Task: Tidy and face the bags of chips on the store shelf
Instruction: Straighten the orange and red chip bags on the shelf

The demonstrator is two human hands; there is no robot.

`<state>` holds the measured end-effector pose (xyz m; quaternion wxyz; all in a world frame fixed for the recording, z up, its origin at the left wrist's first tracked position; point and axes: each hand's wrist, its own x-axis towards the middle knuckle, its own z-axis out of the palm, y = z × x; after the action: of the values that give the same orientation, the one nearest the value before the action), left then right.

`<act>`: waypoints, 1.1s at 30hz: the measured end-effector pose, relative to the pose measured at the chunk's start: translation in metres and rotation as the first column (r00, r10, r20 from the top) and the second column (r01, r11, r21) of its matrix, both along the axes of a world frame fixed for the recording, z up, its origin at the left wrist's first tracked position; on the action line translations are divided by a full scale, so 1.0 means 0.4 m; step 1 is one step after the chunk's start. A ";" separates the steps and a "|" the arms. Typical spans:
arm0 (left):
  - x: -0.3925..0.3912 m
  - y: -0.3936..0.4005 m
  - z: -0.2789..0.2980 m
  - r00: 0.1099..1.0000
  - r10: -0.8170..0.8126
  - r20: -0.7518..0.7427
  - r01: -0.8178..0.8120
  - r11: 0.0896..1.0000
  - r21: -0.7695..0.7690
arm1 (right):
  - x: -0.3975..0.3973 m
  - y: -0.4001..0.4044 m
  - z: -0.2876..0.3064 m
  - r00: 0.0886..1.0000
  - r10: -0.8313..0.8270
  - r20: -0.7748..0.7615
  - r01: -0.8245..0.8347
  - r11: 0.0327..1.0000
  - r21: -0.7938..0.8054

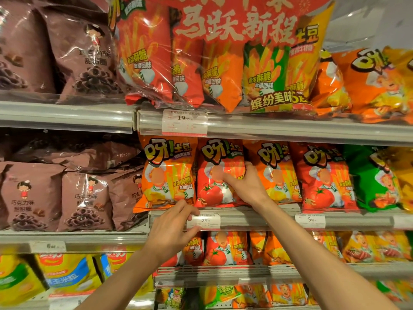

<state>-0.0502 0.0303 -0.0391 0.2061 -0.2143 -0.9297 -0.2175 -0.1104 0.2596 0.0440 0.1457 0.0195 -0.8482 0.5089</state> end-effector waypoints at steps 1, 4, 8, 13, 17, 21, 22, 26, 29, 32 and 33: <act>0.000 0.000 0.001 1.000 0.001 0.000 -0.001 1.000 -0.001 | 0.007 -0.002 0.001 1.000 0.004 0.003 -0.004 1.000 -0.002; 0.002 0.001 0.002 1.000 0.006 -0.004 -0.006 1.000 -0.004 | 0.017 -0.007 0.002 1.000 0.001 -0.003 -0.001 1.000 -0.004; 0.003 0.001 0.001 1.000 0.012 -0.015 -0.012 1.000 -0.007 | 0.026 -0.012 -0.002 1.000 0.006 -0.022 -0.006 1.000 0.011; 0.013 0.002 -0.004 1.000 0.013 -0.018 -0.013 1.000 0.019 | 0.099 -0.021 -0.003 0.998 -0.020 -0.058 0.023 0.998 0.060; 0.018 -0.001 -0.017 0.999 -0.040 -0.035 0.043 0.995 0.086 | 0.180 -0.014 -0.058 0.989 -0.073 -0.132 0.101 0.970 0.220; 0.039 0.000 -0.059 0.988 -0.067 -0.139 0.092 0.979 0.182 | 0.282 0.000 -0.160 0.979 -0.074 -0.188 0.147 0.899 0.412; 0.047 0.004 -0.074 0.983 -0.065 -0.170 0.099 0.973 0.206 | 0.303 0.008 -0.192 0.981 -0.071 -0.182 0.148 0.879 0.453; 0.100 0.029 -0.106 0.998 -0.019 -0.060 0.037 0.951 0.308 | 0.366 0.057 -0.303 0.991 -0.080 -0.103 0.122 0.849 0.515; 0.136 0.054 -0.120 1.000 -0.011 -0.003 0.011 0.953 0.303 | 0.397 0.100 -0.336 0.994 -0.112 -0.011 0.104 0.877 0.469; 0.156 0.091 -0.137 0.999 0.013 -0.031 -0.002 0.943 0.332 | 0.417 0.152 -0.352 0.989 -0.143 0.033 0.117 0.902 0.415; 0.163 0.108 -0.143 0.999 0.035 -0.033 -0.022 0.935 0.355 | 0.421 0.175 -0.355 0.987 -0.157 0.033 0.131 0.907 0.401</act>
<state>0.0150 0.0736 -0.0963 0.2624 -0.1644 -0.8741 -0.3742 0.0578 0.3298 -0.0979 0.1484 -0.0305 -0.9371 0.3145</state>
